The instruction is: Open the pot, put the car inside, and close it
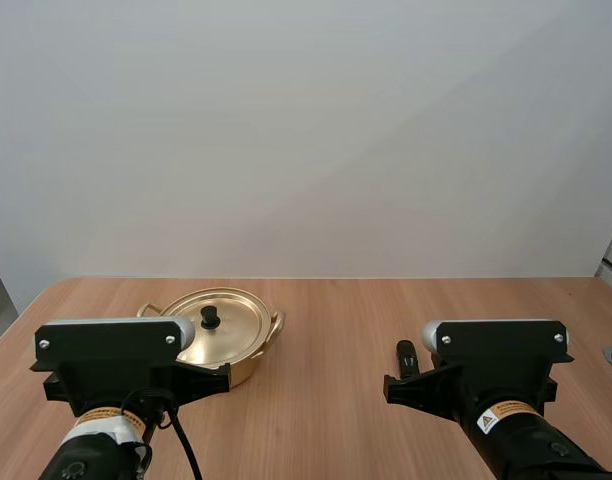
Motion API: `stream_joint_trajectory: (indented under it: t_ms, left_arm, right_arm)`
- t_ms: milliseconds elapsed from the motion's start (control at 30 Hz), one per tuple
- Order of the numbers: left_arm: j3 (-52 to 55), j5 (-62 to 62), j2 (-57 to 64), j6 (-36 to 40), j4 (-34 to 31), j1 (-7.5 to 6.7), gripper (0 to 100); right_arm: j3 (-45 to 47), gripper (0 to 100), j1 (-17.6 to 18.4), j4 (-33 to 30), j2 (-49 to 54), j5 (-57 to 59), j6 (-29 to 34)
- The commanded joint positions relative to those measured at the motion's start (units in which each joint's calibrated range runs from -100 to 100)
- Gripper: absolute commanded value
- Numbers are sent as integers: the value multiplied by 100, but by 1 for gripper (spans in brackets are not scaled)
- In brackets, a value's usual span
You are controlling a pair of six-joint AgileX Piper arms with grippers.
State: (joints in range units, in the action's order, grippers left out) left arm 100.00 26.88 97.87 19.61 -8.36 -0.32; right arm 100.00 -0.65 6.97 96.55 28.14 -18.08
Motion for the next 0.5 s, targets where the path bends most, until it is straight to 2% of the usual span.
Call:
stream_joint_trajectory:
  t_ms: [0, 467]
  left_arm:
    - [0, 2, -4, 2, 1, 2, 0]
    - [0, -18, -4, 2, 1, 2, 0]
  right_arm:
    - [0, 0, -3, 3, 1, 3, -3]
    - [0, 0, -3, 3, 1, 3, -3]
